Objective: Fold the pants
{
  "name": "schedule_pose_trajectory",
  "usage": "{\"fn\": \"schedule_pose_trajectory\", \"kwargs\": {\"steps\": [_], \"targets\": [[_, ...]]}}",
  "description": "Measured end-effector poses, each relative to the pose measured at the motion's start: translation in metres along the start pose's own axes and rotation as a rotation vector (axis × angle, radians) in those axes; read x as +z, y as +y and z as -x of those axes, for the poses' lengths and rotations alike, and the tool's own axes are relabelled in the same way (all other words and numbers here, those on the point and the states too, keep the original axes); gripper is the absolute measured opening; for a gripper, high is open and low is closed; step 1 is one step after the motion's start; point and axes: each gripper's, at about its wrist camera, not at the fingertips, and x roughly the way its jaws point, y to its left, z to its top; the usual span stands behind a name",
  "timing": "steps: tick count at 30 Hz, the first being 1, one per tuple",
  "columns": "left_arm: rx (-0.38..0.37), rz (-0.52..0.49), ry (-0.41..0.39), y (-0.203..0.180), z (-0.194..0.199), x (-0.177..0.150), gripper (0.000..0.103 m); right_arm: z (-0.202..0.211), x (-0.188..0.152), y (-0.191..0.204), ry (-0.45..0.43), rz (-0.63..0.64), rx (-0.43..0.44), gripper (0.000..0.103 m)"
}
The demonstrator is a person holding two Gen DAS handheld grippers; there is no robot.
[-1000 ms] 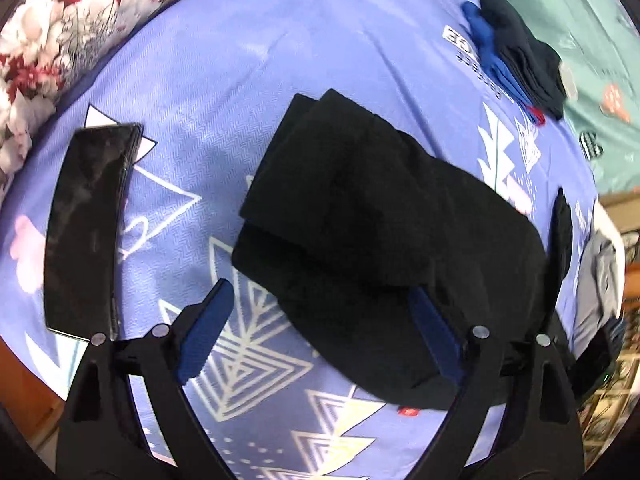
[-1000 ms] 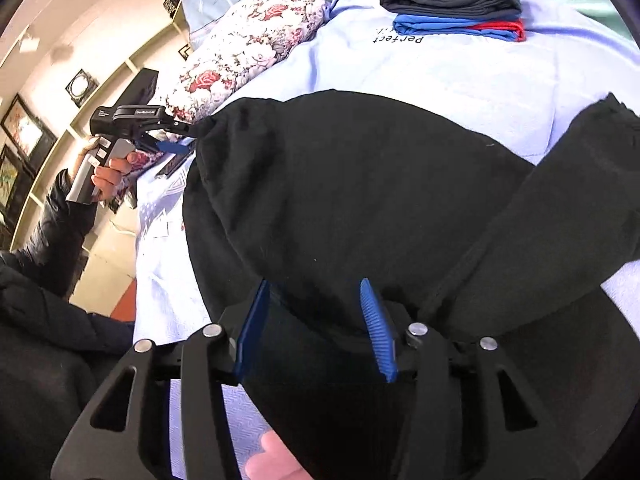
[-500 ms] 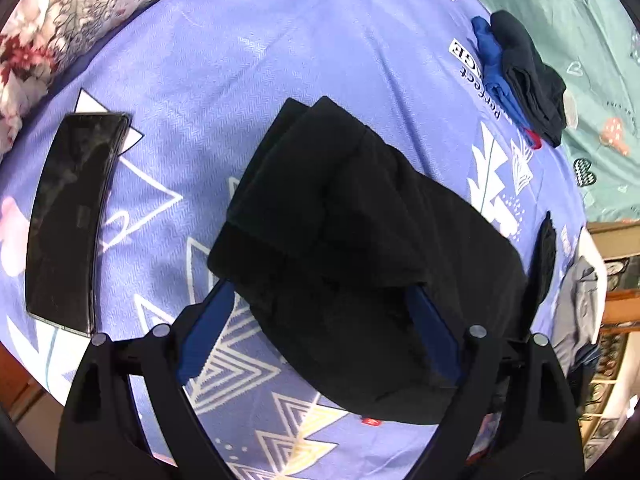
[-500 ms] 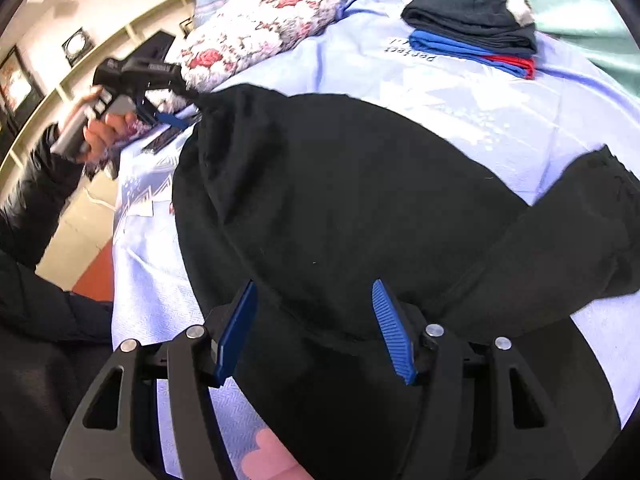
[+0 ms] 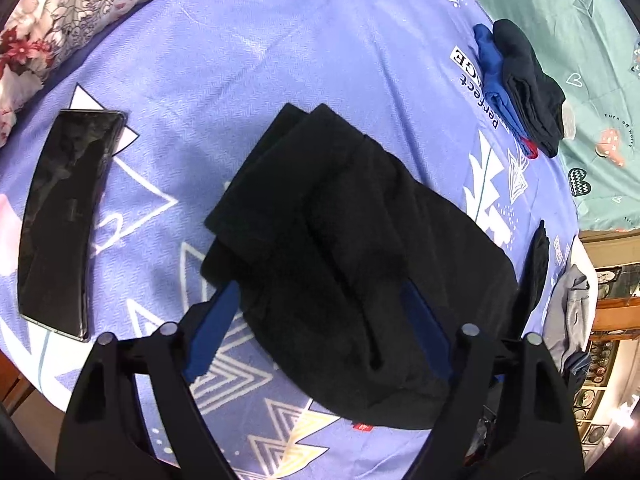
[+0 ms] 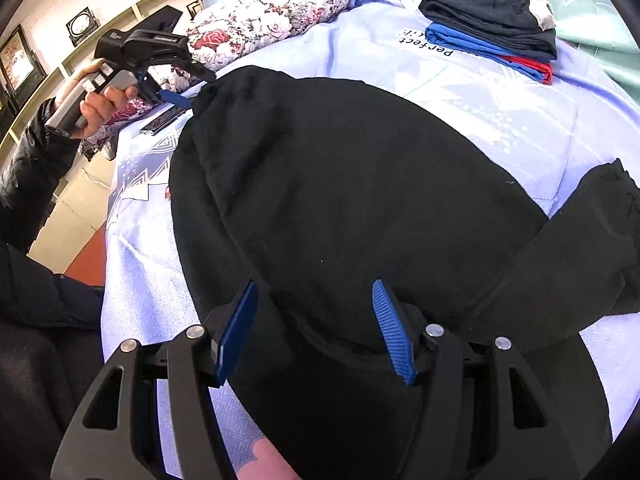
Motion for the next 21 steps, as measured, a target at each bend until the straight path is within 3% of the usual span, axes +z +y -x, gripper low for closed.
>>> {"fn": "schedule_pose_trajectory", "kwargs": {"steps": [4,6,7,13,21], "targets": [[-0.005,0.007,0.014,-0.001,-0.007,0.005,0.059,0.000,0.000,0.000,0.000,0.002,-0.016,0.058],[-0.002,0.011,0.026,0.000,-0.013,0.008,0.048,-0.001,0.000,0.000,0.000,0.005,-0.014,0.046],[-0.001,0.020,0.036,0.002,-0.016,0.010,0.046,-0.002,0.001,0.000,0.003,0.010,-0.013,0.045],[-0.049,0.104,0.066,0.017,-0.021,0.007,0.051,-0.005,0.001,0.018,0.031,0.094,0.007,0.045],[-0.058,0.118,0.100,0.019,-0.032,0.000,0.052,-0.020,-0.001,0.017,0.090,0.131,-0.078,0.045]]}}
